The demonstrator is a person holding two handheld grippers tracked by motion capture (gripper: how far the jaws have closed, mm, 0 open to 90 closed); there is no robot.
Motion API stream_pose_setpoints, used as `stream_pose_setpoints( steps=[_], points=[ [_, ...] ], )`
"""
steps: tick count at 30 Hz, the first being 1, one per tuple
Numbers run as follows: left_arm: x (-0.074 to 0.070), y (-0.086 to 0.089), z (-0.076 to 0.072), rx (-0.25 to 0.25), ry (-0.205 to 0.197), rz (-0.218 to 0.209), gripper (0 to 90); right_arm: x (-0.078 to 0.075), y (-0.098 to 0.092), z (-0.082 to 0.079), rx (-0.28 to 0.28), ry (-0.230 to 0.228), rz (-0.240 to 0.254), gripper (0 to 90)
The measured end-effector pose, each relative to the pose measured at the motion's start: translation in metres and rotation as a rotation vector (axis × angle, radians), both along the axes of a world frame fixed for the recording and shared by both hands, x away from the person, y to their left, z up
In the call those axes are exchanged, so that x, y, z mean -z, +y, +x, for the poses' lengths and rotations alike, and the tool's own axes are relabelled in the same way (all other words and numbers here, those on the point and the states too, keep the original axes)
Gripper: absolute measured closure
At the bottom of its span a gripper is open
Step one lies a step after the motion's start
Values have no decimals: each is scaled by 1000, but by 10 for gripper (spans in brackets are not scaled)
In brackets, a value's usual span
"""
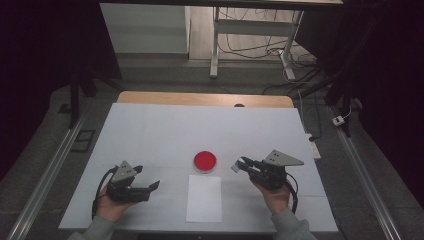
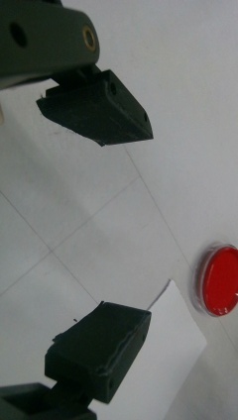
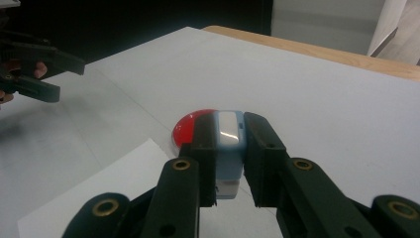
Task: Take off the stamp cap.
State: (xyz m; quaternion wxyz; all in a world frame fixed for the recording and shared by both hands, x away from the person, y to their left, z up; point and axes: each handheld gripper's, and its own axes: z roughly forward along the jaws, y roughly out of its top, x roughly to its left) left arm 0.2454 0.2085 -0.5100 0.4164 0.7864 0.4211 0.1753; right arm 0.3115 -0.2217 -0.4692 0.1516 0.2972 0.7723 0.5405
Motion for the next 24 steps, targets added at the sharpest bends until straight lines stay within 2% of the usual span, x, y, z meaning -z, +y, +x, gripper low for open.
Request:
stream_pose_setpoints(
  steps=[7,18,24],
  points=[
    [-4,-10,2,23,-15,-8,170,1,2,2,-1,2,12,752],
    [-4,-14,9,44,-18,-21,175,-2,8,3,7,-17,38,752],
    [-4,-28,14,75,-20,-4,178,0,8,3,8,-13,35,753]
  ],
)
